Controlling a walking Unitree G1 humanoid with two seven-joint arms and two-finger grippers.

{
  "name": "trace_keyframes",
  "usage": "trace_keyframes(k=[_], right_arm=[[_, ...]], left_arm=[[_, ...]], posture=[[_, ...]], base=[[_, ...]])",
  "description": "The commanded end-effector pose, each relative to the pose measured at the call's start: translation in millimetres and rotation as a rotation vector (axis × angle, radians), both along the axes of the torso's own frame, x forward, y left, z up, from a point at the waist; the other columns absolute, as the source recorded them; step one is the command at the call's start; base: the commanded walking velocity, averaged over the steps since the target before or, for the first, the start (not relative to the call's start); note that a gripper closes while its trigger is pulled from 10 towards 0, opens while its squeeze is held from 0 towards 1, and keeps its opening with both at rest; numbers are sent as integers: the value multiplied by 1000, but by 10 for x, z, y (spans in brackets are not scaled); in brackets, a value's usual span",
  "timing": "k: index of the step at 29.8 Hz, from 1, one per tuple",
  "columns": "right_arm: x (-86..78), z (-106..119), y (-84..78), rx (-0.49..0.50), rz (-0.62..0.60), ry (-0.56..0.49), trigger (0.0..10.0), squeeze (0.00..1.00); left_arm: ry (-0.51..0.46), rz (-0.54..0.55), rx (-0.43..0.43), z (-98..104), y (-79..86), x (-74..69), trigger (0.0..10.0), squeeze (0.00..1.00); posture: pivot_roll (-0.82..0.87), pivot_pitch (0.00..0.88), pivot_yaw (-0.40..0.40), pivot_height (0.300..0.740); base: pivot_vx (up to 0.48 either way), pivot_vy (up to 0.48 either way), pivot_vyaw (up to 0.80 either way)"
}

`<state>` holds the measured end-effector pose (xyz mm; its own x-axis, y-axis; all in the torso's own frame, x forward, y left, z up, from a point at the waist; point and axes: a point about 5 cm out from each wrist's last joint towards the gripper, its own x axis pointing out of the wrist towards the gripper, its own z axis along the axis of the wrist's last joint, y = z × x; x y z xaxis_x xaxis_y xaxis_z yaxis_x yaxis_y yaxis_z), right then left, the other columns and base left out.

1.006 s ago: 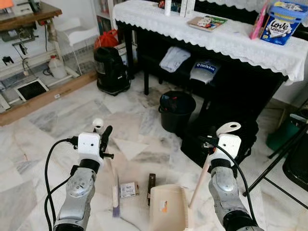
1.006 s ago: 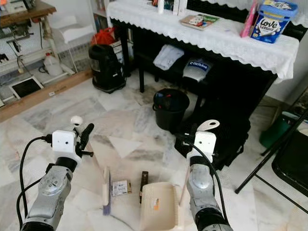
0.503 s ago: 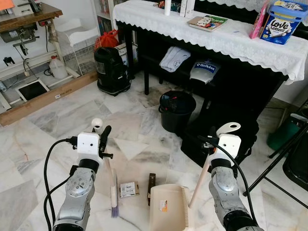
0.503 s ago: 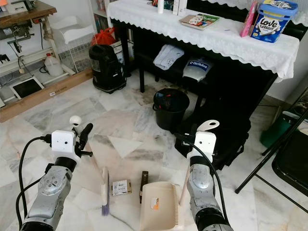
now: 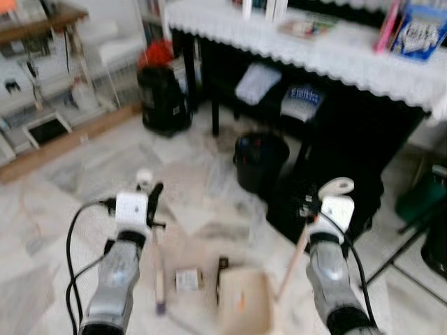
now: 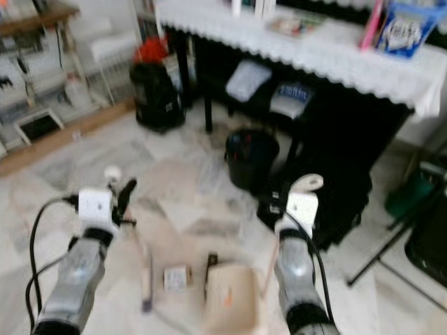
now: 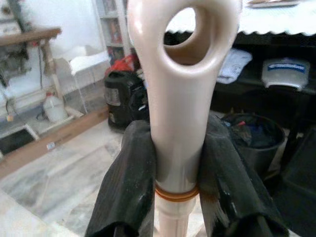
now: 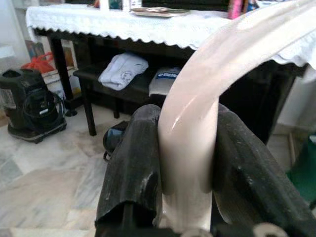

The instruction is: Sweep floor

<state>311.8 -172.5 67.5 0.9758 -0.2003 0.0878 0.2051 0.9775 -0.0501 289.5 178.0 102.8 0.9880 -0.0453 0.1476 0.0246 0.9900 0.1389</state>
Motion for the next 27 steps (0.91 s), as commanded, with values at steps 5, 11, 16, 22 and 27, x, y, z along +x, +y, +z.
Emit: trace_keyframes(k=[5,11,16,22,27], right_arm=[[35,87,24,10,0,-42,10000,0],[33,88,23,8,0,-43,10000,0],[23,81,27,6,3,-43,10000,0],[18,73,28,5,4,-41,10000,0],[10,66,21,4,5,-38,10000,0]], left_arm=[[-41,6,13,91,18,21,10000,0],[-45,9,15,95,22,17,10000,0],[-48,13,18,98,28,9,10000,0],[-48,12,20,96,29,2,10000,0],[-49,16,23,93,31,-6,10000,0]], posture=[[113,49,-5,740],[113,48,-5,740],[117,41,-3,740],[118,35,-4,740],[119,31,-4,740]], base=[[295,0,0],[297,0,0],[301,0,0],[341,0,0],[240,0,0]])
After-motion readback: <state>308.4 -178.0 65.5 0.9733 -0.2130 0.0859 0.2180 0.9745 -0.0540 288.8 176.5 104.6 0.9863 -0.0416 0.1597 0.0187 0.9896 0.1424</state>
